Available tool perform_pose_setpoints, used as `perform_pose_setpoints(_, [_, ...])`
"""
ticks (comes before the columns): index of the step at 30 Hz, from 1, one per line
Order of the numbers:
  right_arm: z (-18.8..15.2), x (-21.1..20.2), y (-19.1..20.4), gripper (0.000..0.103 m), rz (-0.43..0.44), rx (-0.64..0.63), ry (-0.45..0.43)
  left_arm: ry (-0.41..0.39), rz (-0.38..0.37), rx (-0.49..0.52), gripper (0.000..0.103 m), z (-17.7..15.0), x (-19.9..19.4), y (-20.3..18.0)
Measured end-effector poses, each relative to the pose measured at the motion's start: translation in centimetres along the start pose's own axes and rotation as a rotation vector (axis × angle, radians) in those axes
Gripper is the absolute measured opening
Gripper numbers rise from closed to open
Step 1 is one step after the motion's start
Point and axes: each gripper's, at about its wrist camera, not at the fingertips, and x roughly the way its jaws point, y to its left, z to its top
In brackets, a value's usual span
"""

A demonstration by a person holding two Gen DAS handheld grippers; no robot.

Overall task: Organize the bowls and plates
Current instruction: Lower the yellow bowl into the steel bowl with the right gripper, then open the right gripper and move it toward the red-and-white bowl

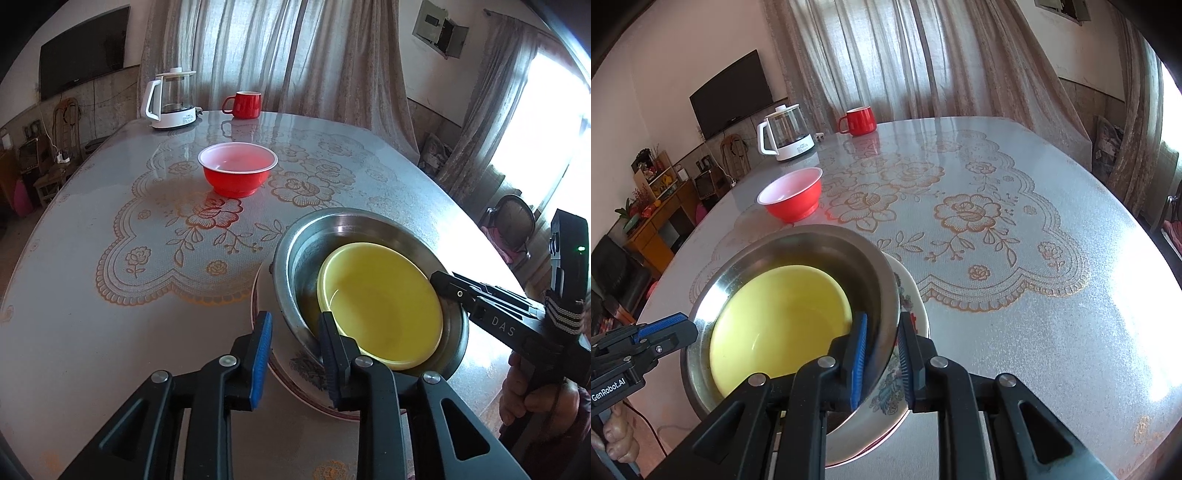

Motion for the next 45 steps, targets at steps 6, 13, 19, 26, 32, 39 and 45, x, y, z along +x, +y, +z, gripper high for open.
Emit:
perform_pose_setpoints(6, [0.1, -0.1, 0.0, 0.016, -0.007, -0.002, -0.004, -0.014, 0.012, -0.032, 0.041, 0.0, -0.3, 0.9])
perform_pose_setpoints(13, [0.8, -0.9, -0.5, 0.022, -0.029, 0.018, -0.034, -0.028, 0.045, -0.070, 0.049, 0.0, -0.5, 2.3])
perform_pose_setpoints(19, [2.2, -1.6, -0.4, 0.034, -0.012, 0.028, -0.062, -0.020, 0.081, -0.094, 0.055, 0.0, -0.1, 3.5])
perform_pose_setpoints(26, [4.1, -1.2, 0.9, 0.046, 0.154, 0.060, -0.035, 0.041, 0.093, -0.189, 0.057, 0.2, 1.2, 6.6])
perform_pose_setpoints(32, [5.4, 0.2, 2.4, 0.053, 0.294, 0.114, 0.011, 0.005, 0.117, -0.246, 0.075, 0.3, 1.3, 9.0])
perform_pose_setpoints(39, [6.7, 2.6, 3.7, 0.058, 0.414, 0.175, 0.091, 0.010, 0.106, -0.318, 0.077, 0.3, 2.5, 11.6])
perform_pose_setpoints(45, [7.6, 5.1, 3.2, 0.058, 0.529, 0.318, 0.172, 0.006, 0.079, -0.354, 0.078, 0.9, 3.1, 12.6])
